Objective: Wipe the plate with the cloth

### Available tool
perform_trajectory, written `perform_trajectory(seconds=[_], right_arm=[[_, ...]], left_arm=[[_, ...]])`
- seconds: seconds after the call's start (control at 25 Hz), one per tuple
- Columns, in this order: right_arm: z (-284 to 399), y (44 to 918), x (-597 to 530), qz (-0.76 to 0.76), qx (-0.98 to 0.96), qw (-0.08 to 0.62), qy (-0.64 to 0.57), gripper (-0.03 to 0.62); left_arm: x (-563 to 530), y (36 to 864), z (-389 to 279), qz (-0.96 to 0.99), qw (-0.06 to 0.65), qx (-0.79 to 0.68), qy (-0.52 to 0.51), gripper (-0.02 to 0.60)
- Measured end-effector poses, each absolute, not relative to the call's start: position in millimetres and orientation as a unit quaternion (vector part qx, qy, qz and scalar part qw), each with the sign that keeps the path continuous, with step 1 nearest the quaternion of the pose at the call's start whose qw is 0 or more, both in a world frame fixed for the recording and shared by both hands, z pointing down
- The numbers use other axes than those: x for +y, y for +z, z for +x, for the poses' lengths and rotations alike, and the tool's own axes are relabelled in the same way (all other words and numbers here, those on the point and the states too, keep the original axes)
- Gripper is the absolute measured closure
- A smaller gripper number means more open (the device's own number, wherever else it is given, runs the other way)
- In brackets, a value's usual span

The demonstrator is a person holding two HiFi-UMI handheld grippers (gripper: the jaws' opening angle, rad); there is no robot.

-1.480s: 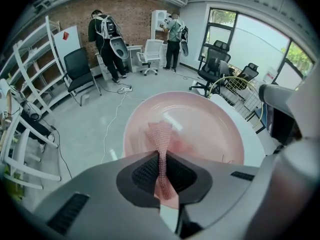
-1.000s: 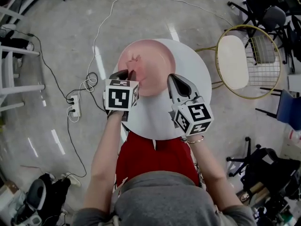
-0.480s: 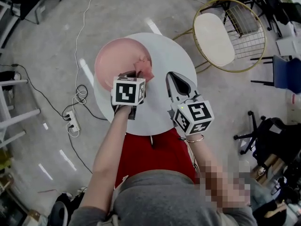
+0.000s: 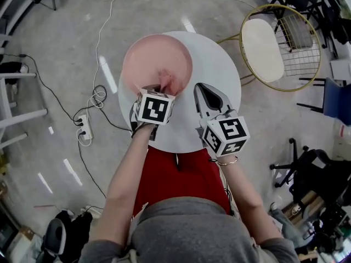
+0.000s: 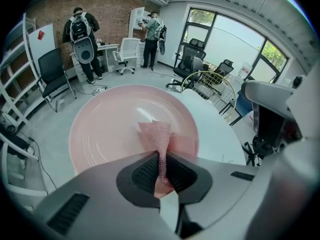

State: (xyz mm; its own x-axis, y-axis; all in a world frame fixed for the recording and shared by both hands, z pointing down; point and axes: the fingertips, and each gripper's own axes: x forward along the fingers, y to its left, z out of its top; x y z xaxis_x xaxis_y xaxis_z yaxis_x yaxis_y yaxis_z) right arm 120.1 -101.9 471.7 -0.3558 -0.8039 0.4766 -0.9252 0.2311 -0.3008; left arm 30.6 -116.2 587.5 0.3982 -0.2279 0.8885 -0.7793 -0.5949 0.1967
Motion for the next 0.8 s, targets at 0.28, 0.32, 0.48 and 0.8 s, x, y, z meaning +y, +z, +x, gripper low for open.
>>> perform_trajectory(seconds=[0.28,0.32,0.48,0.8], right_arm=[[86,473,-109,0.521,-0.801,0.123,0.268,0.565],[82,473,-110,0.518,-0.803,0.124,0.268,0.565],[65,472,-113,0.507,-0.810,0.127,0.265,0.565],[50,461,-116,0.506,-0.817,0.119,0.250,0.565]], left_arm=[[-113,586,-14,0.760,0.309,-0.359,0.445,0.546],[-113,585,-19,0.758,0.308,-0.365,0.444,0.546],[-118,580,-40,0.754,0.302,-0.387,0.437,0.546],[-129,569,-77,0.746,0.278,-0.421,0.434,0.546]])
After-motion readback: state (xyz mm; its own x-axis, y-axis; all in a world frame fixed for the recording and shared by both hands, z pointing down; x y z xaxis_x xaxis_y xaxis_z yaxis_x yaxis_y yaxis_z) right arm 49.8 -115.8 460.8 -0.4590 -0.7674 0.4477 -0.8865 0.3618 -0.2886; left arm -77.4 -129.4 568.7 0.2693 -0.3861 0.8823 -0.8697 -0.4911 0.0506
